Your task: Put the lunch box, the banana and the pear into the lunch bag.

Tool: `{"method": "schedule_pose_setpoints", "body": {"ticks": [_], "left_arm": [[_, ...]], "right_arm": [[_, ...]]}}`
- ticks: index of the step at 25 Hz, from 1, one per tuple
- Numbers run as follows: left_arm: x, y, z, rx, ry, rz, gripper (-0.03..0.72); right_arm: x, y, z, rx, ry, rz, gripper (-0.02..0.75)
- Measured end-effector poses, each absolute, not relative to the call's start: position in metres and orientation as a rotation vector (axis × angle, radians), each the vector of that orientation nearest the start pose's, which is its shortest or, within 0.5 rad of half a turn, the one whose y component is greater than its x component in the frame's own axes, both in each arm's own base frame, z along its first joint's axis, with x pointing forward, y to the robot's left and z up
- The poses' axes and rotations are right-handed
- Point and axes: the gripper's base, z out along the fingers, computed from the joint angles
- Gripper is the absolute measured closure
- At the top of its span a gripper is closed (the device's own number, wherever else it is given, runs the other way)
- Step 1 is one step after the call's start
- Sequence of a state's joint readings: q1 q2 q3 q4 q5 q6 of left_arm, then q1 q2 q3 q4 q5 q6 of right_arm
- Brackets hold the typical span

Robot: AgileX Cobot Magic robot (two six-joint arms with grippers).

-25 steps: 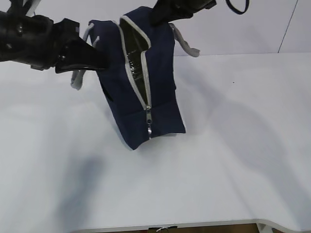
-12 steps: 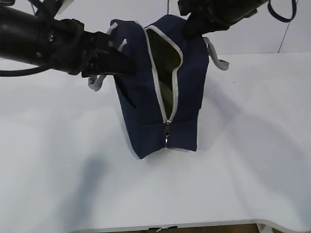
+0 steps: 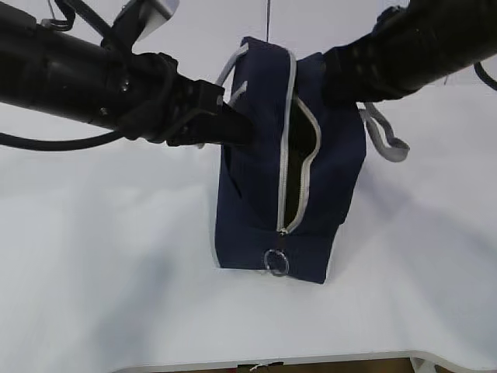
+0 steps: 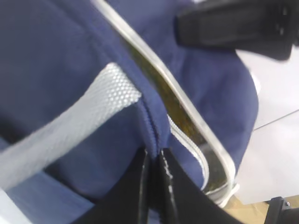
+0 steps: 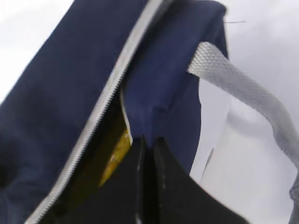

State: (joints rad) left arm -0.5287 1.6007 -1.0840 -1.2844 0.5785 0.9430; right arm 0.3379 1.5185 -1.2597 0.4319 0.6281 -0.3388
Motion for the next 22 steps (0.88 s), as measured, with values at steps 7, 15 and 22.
{"method": "schedule_pose_setpoints", "body": {"ticks": [7, 15, 22], "left_arm": [[0.27, -0.2171, 0.2725, 0.71, 2.213, -1.054, 0.697], [0.2695, -0.2173, 0.272, 0.719, 2.216, -1.057, 0.697], [0.2709, -0.217, 0.2715, 0.709, 2.214, -1.044, 0.697]], "right_arm": [[0.3011, 0.1275, 0.3165, -0.435, 2.26, 0.466, 0.719], [0.3034, 0.1269, 0.3174, -0.427, 2.227, 0.451, 0.719], [0.3033, 0.127, 0.3174, -0.471, 2.214, 0.431, 0.688]]}}
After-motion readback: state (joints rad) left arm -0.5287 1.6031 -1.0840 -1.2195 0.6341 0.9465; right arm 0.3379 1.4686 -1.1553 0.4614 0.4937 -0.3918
